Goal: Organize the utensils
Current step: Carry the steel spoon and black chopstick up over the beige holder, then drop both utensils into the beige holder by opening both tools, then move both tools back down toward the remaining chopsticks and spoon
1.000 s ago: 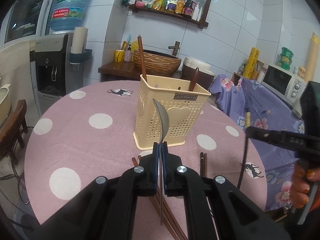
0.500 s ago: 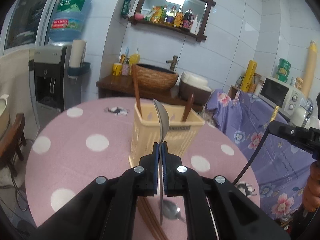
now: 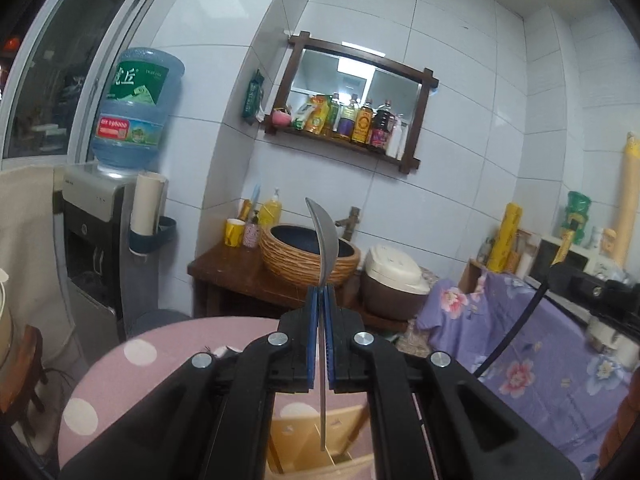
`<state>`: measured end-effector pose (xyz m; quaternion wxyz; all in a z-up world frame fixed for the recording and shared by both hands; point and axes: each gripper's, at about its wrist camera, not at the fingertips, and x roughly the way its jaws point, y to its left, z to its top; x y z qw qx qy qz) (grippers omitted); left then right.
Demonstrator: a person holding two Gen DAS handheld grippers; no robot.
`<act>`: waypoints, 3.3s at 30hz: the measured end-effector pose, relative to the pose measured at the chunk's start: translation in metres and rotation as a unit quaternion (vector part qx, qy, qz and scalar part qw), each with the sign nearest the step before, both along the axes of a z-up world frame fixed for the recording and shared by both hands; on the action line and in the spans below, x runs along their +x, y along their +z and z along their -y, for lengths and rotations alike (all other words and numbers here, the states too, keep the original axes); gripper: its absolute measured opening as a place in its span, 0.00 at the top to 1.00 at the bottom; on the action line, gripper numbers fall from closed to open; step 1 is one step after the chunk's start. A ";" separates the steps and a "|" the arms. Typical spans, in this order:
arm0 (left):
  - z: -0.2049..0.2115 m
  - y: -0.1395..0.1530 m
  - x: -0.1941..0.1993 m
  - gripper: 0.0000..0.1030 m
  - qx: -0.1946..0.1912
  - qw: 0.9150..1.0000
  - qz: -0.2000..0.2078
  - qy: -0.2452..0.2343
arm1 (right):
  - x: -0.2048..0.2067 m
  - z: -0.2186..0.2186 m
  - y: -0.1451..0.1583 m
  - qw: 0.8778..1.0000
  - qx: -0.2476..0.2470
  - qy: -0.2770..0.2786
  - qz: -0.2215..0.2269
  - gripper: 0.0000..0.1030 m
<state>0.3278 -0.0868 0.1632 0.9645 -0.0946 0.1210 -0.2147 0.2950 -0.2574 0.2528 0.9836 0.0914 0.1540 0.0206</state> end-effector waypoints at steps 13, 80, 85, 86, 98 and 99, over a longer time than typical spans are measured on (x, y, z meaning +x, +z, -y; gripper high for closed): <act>0.023 -0.078 0.012 0.96 0.055 0.998 -0.016 0.020 | 0.035 -0.009 -0.067 0.999 -0.007 -0.011 -0.041 0.93; -0.056 -0.213 -0.116 0.46 0.156 0.961 -0.227 0.018 | -0.065 -0.040 -0.286 0.973 -0.028 0.066 -0.218 0.41; -0.059 -0.216 -0.119 0.46 0.156 0.960 -0.232 0.018 | -0.052 -0.066 -0.306 0.953 -0.074 0.147 -0.253 0.41; -0.060 -0.216 -0.119 0.46 0.156 0.960 -0.233 0.018 | -0.048 -0.069 -0.310 0.948 -0.081 0.161 -0.262 0.41; -0.063 -0.220 -0.118 0.46 0.162 0.956 -0.244 0.021 | -0.010 -0.081 -0.330 0.922 -0.110 0.200 -0.314 0.41; -0.063 -0.220 -0.118 0.46 0.162 0.956 -0.245 0.021 | -0.009 -0.082 -0.330 0.922 -0.109 0.199 -0.315 0.41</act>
